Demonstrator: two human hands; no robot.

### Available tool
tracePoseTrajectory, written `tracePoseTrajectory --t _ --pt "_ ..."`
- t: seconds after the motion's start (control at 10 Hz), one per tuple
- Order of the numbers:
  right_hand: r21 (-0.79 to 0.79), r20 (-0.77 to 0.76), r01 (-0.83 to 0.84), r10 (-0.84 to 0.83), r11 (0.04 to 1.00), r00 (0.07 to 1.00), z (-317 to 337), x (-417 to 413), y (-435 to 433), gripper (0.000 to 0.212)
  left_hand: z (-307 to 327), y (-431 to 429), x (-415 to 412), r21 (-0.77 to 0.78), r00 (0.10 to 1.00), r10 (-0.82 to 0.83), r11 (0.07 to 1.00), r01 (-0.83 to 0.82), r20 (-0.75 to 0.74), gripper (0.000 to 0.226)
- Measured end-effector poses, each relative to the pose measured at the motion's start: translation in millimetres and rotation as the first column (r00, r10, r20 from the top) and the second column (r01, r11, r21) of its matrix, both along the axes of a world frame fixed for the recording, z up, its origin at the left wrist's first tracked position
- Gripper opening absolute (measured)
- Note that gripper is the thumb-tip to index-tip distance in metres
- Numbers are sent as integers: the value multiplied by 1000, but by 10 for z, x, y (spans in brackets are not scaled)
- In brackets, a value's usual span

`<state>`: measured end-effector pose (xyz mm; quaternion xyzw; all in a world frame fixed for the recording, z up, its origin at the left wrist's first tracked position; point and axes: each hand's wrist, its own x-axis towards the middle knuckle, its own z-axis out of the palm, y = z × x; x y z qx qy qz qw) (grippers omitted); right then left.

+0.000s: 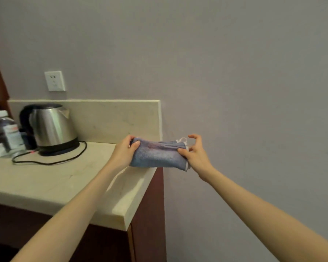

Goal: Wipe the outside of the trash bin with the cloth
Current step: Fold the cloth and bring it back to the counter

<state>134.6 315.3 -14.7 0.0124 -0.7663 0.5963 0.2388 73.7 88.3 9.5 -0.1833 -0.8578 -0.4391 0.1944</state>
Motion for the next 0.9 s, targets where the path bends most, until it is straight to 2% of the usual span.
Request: tracePoseTrajectory --t 0.2,0.4,0.5,0.6,0.7,0.8,0.9 --pt "-62 144 -45 54 997 988 -71 -668 -479 57 -43 -438 -822 -111 995 61 992 -52 83 23" --pt "-76 162 10 3 997 987 -128 -1130 -662 53 -75 -458 -1445 -107 970 157 985 -139 186 30" --pt "-2 182 16 -15 1000 983 -135 -1262 -656 37 -101 -423 -1629 -149 954 203 974 -173 222 31" --pt "34 184 17 -23 999 983 -172 -1324 -624 26 -154 -423 -1726 -268 938 257 944 -193 231 33" --pt "54 190 25 -35 998 981 -182 -1313 -587 22 -139 -426 -1660 -387 915 356 884 -263 191 37" --pt "82 207 -1 -16 997 978 -201 -1271 -533 16 -94 -419 -1557 -415 907 412 843 -343 88 36" --pt "50 247 -80 65 996 967 -148 -1140 -445 15 -44 -334 -1366 -373 929 369 865 -337 15 33"
